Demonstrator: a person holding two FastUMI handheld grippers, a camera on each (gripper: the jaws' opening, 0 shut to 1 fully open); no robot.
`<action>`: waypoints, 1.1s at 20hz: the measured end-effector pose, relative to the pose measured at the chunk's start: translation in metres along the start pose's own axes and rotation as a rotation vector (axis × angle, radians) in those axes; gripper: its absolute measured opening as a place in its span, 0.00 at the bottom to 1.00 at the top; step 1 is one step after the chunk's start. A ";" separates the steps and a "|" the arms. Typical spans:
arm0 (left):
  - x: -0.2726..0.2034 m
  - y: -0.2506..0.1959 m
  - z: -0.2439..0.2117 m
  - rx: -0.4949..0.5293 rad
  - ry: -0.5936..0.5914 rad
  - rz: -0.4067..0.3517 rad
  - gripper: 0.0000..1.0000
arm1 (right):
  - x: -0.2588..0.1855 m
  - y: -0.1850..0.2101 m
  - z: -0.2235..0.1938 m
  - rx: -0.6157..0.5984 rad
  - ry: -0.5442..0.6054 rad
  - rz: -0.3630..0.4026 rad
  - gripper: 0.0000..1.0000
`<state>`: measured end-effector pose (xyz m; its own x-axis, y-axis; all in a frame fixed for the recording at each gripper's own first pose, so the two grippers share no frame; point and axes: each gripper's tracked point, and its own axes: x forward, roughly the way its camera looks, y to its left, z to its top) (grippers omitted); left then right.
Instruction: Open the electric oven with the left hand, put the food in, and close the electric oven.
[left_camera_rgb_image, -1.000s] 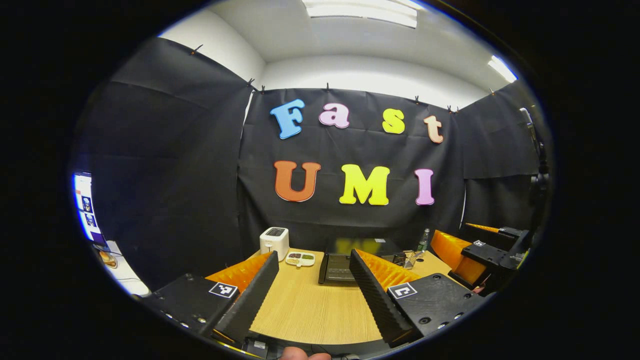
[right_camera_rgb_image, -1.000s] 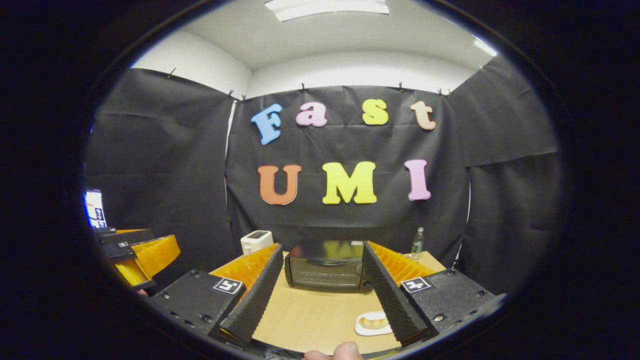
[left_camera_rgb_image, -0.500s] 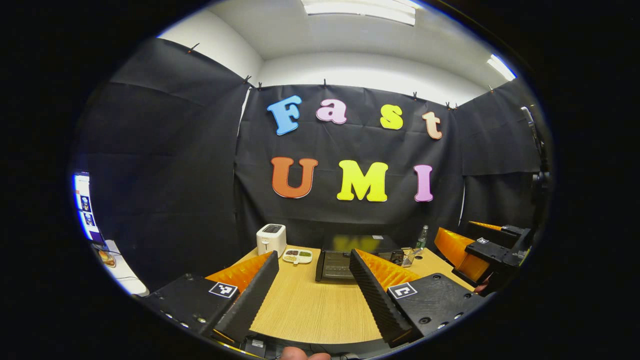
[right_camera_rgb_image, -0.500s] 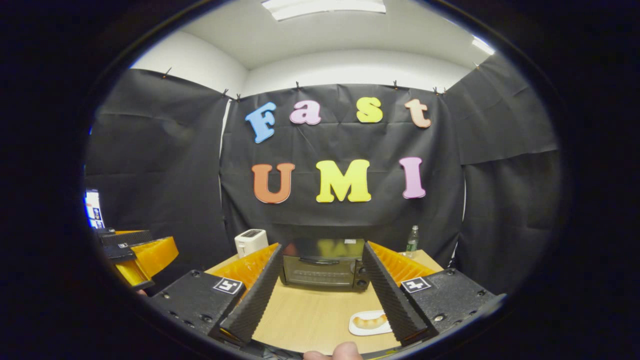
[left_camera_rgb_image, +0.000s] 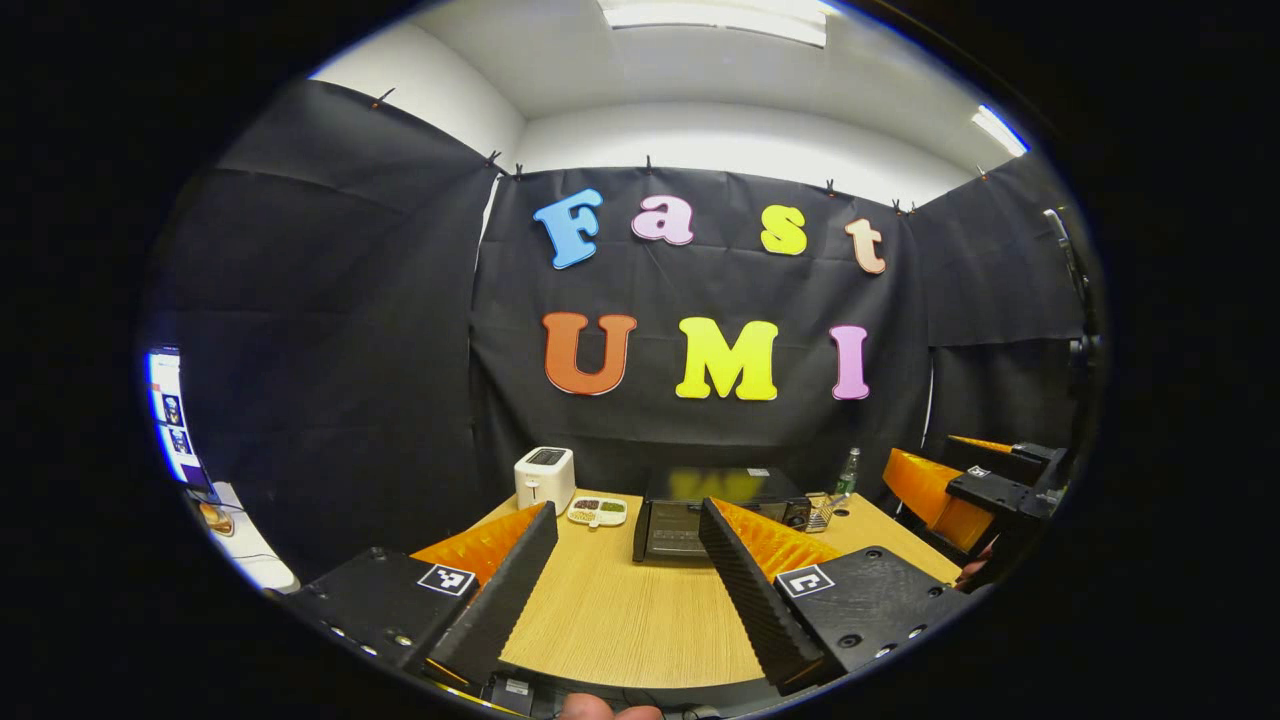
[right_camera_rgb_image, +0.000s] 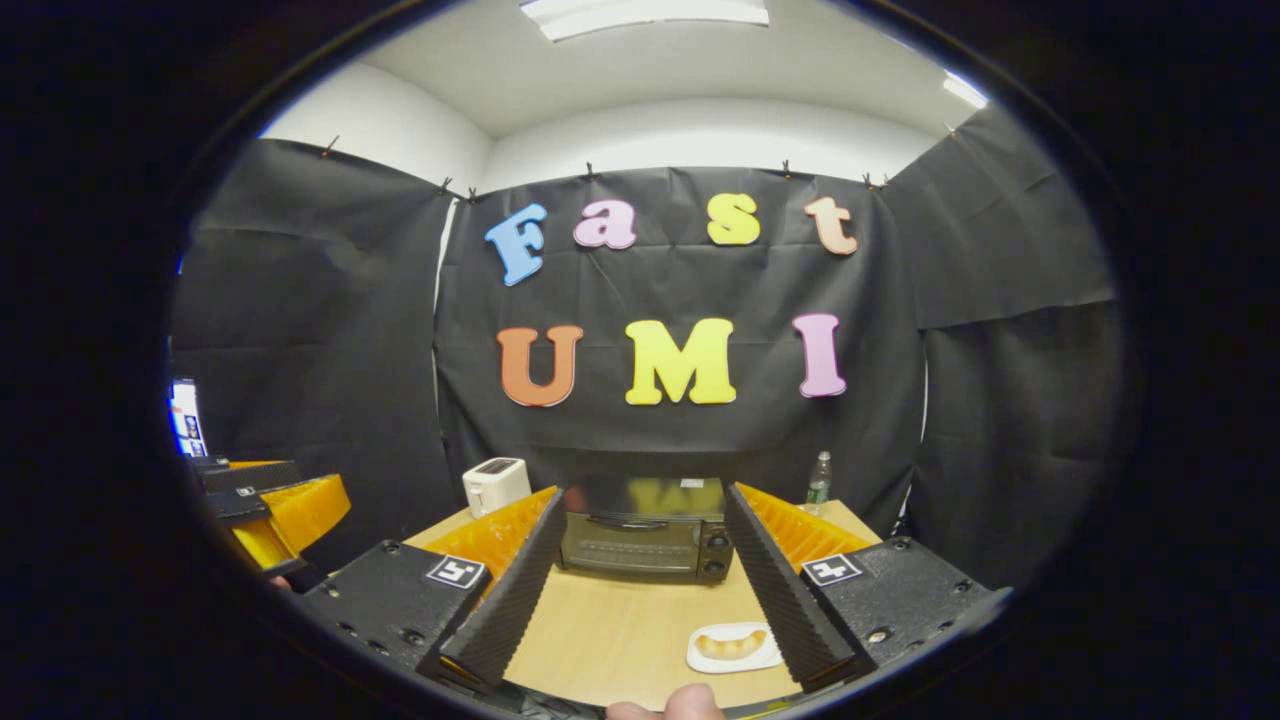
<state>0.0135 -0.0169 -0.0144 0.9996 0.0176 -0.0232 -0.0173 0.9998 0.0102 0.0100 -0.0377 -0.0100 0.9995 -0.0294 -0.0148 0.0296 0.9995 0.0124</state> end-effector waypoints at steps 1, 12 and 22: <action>-0.001 0.002 0.001 -0.003 -0.002 0.010 0.94 | 0.003 0.001 0.000 0.000 0.001 0.004 0.98; 0.013 -0.014 -0.032 -0.018 0.069 0.034 0.94 | 0.028 -0.008 -0.016 0.006 0.046 0.040 0.98; 0.119 -0.116 -0.068 -0.024 0.197 -0.147 0.94 | 0.075 -0.157 -0.032 0.014 0.072 -0.179 0.98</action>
<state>0.1333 -0.1300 -0.0859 0.9674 -0.1294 -0.2176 0.1255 0.9916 -0.0318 0.0795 -0.1965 -0.0449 0.9745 -0.2056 -0.0896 0.2079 0.9780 0.0168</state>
